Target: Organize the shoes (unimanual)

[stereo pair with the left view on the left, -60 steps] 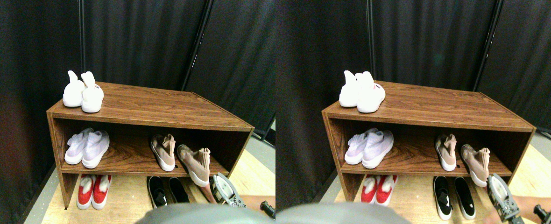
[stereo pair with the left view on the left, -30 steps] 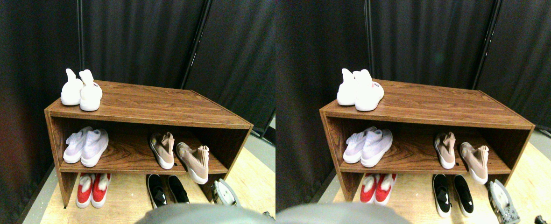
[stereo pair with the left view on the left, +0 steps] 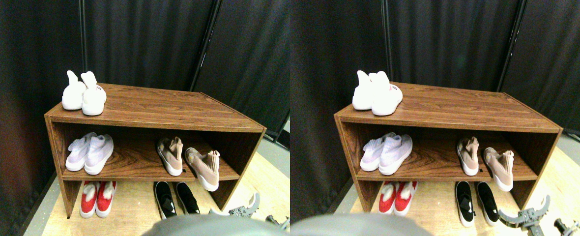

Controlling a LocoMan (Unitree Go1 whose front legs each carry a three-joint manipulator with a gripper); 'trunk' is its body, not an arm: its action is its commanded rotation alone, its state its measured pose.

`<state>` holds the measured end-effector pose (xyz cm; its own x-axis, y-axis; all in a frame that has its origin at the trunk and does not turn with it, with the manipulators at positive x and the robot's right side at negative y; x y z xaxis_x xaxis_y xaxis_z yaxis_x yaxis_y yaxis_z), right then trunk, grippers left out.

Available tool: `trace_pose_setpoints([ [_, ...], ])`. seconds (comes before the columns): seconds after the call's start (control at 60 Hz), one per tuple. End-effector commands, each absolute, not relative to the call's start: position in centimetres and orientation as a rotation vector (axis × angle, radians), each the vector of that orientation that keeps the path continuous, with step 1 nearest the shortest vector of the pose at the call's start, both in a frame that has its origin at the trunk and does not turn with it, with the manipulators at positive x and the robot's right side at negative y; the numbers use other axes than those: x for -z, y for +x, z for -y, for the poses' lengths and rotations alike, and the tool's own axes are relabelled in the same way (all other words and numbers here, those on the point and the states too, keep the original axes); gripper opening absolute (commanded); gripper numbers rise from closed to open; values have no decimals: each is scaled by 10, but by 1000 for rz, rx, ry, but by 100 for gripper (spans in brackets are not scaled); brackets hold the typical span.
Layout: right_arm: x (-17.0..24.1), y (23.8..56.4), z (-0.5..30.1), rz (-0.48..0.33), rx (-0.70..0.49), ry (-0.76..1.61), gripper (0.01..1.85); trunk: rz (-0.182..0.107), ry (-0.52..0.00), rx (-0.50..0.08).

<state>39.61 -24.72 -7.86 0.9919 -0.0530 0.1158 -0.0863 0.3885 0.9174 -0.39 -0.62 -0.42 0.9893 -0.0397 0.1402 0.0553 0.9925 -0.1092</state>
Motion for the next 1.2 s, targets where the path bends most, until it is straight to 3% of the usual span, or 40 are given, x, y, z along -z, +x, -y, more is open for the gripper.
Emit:
trace_pose_setpoints([
  [0.017, 75, 402, 248, 164, -38, 1167, 172, 114, -136, 42],
  [0.367, 83, 431, 246, 91, 1, 1217, 177, 113, -157, 21],
  [0.683, 100, 464, 240, 63, 75, 1225, 166, 107, -179, -8],
  [0.9, 107, 482, 240, 32, 87, 1224, 174, 108, -183, -14],
  [1.2, 111, 487, 238, 34, 98, 1212, 173, 106, -185, -18],
])
